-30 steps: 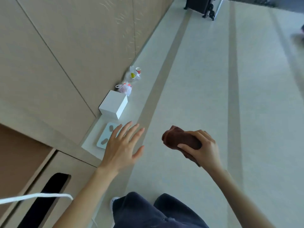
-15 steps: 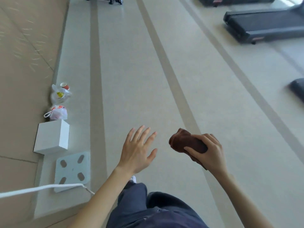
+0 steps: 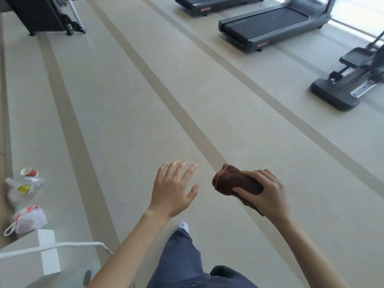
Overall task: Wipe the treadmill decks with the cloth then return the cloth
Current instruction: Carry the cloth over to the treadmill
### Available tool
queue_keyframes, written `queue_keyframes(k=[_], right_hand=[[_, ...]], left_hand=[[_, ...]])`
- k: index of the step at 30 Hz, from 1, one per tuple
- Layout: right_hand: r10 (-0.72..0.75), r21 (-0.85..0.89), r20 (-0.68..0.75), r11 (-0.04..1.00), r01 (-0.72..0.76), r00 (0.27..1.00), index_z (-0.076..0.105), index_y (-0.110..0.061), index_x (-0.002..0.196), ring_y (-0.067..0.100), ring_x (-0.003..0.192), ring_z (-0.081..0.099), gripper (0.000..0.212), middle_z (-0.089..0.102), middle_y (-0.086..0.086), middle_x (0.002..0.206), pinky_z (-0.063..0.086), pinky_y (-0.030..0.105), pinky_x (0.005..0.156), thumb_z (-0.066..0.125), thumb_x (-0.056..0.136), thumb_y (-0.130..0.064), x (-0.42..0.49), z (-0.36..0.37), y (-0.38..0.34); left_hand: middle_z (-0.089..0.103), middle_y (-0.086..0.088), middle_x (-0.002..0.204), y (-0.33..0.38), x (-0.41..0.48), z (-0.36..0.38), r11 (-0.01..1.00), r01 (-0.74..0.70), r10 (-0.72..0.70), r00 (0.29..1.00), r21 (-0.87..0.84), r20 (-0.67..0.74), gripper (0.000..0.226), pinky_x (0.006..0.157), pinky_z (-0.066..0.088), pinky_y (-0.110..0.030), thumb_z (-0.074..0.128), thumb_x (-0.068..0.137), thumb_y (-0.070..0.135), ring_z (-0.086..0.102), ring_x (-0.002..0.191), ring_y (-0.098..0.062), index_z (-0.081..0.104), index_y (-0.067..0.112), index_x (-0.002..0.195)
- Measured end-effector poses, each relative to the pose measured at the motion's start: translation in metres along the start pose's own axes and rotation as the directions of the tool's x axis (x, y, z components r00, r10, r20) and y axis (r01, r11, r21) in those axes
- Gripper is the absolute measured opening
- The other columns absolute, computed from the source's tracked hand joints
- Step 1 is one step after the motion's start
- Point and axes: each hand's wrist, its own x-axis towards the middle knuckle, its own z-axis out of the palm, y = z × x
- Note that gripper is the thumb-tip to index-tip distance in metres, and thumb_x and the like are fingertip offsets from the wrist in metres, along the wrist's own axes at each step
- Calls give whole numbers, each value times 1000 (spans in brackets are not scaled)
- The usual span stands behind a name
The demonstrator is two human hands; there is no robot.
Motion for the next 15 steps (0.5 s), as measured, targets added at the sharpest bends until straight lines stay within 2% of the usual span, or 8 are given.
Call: queue_keyframes(k=[8,12,15], right_hand=[[66,-44,-13,997,-67,998,72,-22,95,13,80,57,38,66,-11,82,49,33,65,84,64,-40,74,38,-9],[73,-56,-65,996,-76,995,71,-22,96,13,80,57,37,66,-11,83,49,32,65,82,66,-41,113,39,-4],[103,-57,-115,992,-110,988,70,-23,96,11,79,56,37,65,-13,82,48,29,65,82,65,-41,141,39,6]], left_hand=[[64,-8,117,-62,92,8,996,-86,84,994,27,63,52,98,43,-46,39,84,46,57,113,-30,62,17,121],[61,-10,123,-71,141,6,990,-142,141,989,12,36,49,103,38,-49,54,85,41,52,120,-31,58,16,127],[60,-11,126,-72,175,9,985,-174,174,985,20,9,49,105,35,-50,48,87,37,51,122,-31,54,16,131]])
